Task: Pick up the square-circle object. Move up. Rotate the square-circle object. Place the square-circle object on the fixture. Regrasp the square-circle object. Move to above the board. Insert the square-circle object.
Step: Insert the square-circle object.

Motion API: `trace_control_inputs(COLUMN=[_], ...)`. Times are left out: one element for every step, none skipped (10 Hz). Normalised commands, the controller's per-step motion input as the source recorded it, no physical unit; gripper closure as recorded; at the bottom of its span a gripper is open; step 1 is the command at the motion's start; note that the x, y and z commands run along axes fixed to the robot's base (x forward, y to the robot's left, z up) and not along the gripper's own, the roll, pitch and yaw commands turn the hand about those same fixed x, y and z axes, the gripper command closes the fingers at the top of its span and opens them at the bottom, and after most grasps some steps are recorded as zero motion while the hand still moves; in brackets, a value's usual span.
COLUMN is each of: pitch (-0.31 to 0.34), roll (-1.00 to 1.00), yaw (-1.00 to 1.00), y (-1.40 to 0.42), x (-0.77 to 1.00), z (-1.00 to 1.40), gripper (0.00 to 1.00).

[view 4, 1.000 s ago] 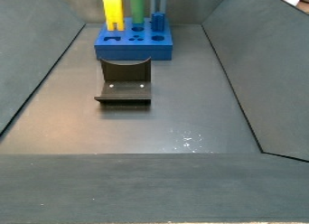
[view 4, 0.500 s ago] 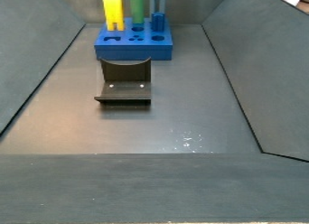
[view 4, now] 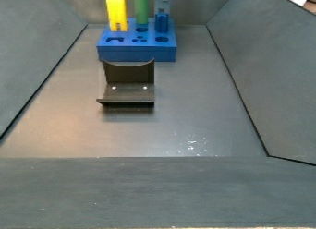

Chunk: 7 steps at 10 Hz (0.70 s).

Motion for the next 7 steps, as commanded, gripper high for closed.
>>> trace_control_inputs(pitch=[-0.021, -0.097, -0.086, -0.109, -0.233, -0.050, 0.000], roll=[0.13, 0.09, 0.05, 0.02, 0.00, -0.01, 0.00], yaw=[0.00, 0.00, 0.00, 0.00, 0.00, 0.00, 0.00], y=[0.00, 0.00, 0.00, 0.00, 0.04, 0.01, 0.00], x=[0.00, 0.00, 0.00, 0.00, 0.00, 0.00, 0.00], z=[-0.73, -0.65, -0.52, -0.41, -0.29, 0.00, 0.00], gripper=[1.00, 1.00, 1.00, 1.00, 1.00, 1.00, 1.00])
